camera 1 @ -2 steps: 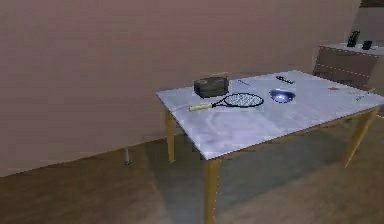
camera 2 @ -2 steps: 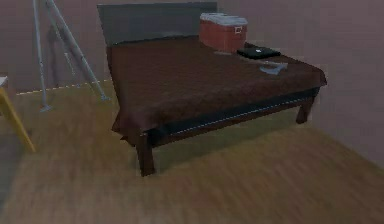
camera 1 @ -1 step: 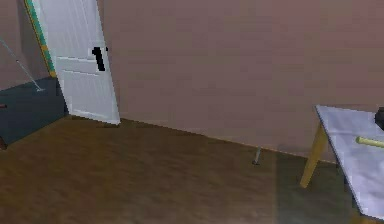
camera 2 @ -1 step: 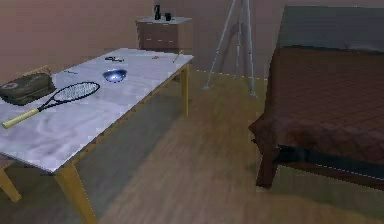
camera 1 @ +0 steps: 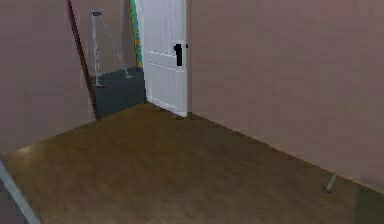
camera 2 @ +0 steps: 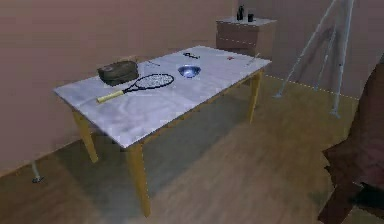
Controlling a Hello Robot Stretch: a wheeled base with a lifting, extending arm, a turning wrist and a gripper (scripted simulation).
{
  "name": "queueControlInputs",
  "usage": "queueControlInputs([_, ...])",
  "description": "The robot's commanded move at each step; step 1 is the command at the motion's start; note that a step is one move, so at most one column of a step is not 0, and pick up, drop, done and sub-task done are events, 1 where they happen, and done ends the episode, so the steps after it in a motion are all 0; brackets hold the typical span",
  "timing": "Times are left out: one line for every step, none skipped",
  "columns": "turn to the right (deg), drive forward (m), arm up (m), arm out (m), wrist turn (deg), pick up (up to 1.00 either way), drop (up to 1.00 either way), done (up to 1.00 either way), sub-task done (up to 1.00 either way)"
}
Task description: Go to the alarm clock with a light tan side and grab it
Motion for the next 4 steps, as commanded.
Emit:
queueControlInputs([0.0, 0.55, 0.00, 0.00, 0.0, 0.00, 0.00, 0.00, 0.00])
queueControlInputs([-45.0, 0.00, 0.00, 0.00, 0.0, 0.00, 0.00, 0.00, 0.00])
queueControlInputs([-3.0, 0.00, 0.00, 0.00, 0.0, 0.00, 0.00, 0.00, 0.00])
queueControlInputs([0.0, 0.10, 0.00, 0.00, 0.0, 0.00, 0.00, 0.00, 0.00])
